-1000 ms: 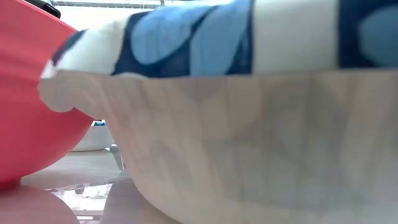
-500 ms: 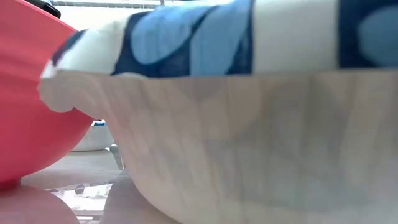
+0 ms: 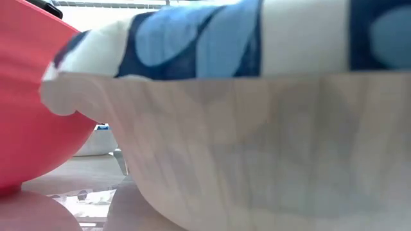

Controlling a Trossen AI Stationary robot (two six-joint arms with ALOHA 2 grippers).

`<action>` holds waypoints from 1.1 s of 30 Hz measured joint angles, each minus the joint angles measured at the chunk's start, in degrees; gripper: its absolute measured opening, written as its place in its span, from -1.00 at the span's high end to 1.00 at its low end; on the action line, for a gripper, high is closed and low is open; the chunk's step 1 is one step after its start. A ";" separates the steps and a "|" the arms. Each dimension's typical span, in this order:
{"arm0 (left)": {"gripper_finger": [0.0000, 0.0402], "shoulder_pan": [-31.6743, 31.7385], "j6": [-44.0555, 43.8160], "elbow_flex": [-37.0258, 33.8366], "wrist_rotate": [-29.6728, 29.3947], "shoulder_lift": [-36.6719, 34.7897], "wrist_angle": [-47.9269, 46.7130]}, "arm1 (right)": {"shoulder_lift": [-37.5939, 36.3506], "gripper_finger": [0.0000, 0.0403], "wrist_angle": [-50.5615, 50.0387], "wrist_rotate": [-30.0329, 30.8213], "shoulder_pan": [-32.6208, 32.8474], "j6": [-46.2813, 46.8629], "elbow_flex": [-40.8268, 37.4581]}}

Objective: Place and stack bowls onto a shelf

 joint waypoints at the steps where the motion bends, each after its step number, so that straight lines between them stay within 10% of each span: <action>1: -0.50 0.00 0.00 0.00 0.00 -0.01 0.00 | -0.02 -0.14 0.00 0.00 -0.02 0.00 0.00; 18: -0.50 0.01 -53.70 0.00 -8.24 0.03 2.10 | 0.00 -0.14 0.42 5.71 -1.79 1.49 -0.02; 33: -0.50 0.00 -62.40 0.00 -15.52 0.03 2.01 | -0.06 -0.14 1.22 6.54 -4.48 -3.07 -0.02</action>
